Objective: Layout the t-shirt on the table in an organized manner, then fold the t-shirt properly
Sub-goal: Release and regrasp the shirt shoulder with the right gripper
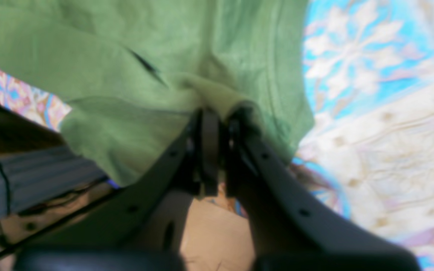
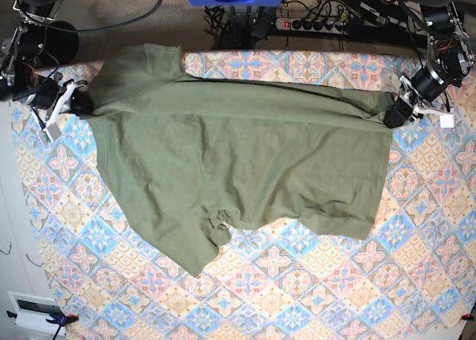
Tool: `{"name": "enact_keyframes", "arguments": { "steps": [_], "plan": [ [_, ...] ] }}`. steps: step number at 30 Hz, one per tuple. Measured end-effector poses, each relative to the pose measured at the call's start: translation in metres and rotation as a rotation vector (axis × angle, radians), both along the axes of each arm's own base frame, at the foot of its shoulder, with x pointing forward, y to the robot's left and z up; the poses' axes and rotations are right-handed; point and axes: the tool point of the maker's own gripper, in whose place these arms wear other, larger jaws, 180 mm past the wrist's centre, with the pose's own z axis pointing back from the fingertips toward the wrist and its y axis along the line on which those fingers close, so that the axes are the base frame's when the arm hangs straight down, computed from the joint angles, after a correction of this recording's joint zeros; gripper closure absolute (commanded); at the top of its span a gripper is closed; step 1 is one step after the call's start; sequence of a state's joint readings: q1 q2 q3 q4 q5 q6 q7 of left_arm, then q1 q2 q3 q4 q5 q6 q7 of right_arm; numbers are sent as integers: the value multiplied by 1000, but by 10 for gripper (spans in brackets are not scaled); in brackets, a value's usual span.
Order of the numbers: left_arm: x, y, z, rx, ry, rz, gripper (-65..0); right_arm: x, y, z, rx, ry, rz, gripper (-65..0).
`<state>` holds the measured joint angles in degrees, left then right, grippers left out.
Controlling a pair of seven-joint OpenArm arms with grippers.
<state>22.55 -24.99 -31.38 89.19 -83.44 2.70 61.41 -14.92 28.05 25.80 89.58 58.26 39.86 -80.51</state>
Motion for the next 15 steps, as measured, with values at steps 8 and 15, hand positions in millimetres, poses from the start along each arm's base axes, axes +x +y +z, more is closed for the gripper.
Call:
{"name": "enact_keyframes", "arguments": {
  "steps": [8,15],
  "plan": [
    [25,9,-3,-54,-33,59,0,35,26,-3,80,-59,-33,-4],
    [29,14,-11,-32,-9,64,0,45,13,-1,5,-59,-36,-4]
  ]
}}
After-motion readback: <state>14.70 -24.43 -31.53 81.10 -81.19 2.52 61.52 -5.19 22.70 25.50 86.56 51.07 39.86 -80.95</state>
